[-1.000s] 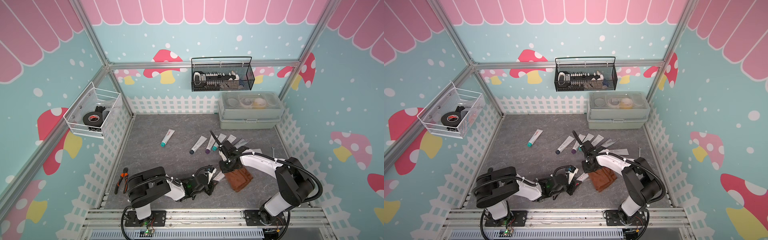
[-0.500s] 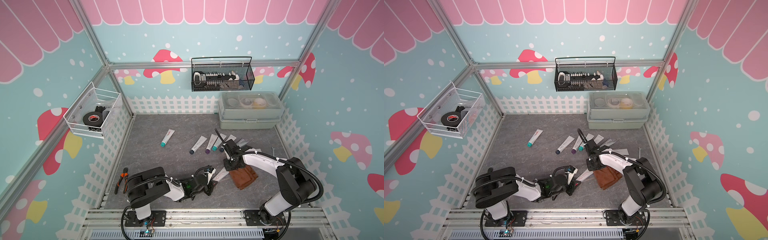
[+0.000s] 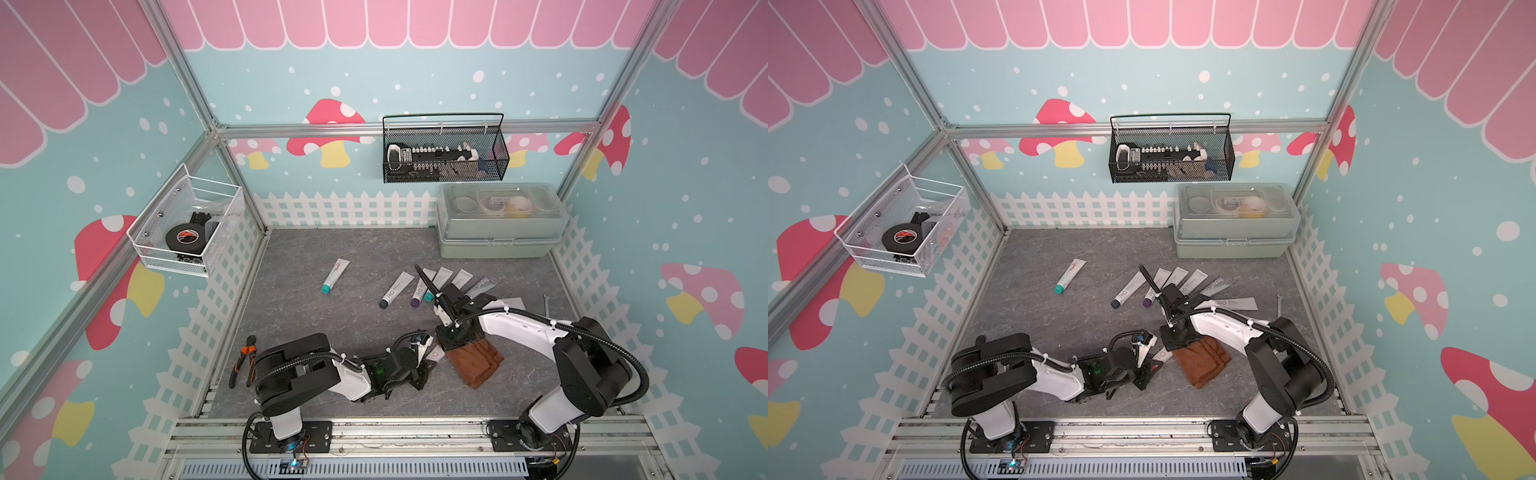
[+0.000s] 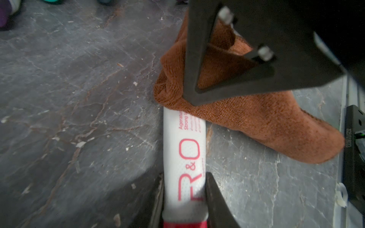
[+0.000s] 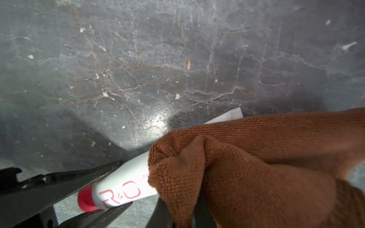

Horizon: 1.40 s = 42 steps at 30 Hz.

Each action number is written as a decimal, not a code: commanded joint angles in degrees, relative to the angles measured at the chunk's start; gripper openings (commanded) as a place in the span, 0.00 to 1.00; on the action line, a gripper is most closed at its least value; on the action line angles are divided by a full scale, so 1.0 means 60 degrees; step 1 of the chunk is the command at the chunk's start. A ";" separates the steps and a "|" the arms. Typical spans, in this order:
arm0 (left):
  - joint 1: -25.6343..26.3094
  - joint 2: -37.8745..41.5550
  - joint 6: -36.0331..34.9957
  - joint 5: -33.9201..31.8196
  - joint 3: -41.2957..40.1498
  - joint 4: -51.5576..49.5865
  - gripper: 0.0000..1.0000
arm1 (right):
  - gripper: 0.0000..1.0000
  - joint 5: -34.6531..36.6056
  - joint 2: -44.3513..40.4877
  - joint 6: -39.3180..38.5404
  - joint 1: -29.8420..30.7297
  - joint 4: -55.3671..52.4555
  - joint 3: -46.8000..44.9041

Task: Wipe the surface of the toothpaste tube
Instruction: Wipe the dirt from the toothpaste tube.

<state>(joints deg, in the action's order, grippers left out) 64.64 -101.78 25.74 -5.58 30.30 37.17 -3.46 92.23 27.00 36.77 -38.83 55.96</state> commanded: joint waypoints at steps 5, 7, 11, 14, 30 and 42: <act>-0.0033 -0.0029 0.0281 -0.0197 -0.0645 -0.2069 0.26 | 0.06 0.2466 0.0978 -0.0159 -0.0824 -0.0484 -0.0343; -0.0034 0.0013 0.0281 -0.0208 -0.0667 -0.2078 0.26 | 0.06 0.2558 0.0892 -0.0177 -0.1047 -0.0490 -0.0374; -0.0024 0.0036 0.0259 -0.0234 -0.0656 -0.2086 0.26 | 0.06 0.1629 0.0509 -0.0238 -0.1140 -0.0192 -0.0381; -0.0025 -0.0014 0.0194 -0.0240 -0.0549 -0.2147 0.26 | 0.07 0.0377 -0.0048 -0.0251 -0.1082 0.0131 -0.0445; -0.0031 0.0068 0.0062 -0.0283 -0.0199 -0.2545 0.26 | 0.07 0.0819 0.0238 -0.0188 -0.0284 0.0024 -0.0475; -0.0022 0.0270 0.0193 -0.0379 -0.0567 -0.2360 0.26 | 0.06 0.3247 0.1607 -0.0172 -0.0651 -0.0794 0.0065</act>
<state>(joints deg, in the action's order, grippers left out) 64.62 -99.53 25.30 -6.09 30.35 32.88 7.55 97.80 26.59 34.54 -37.45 58.96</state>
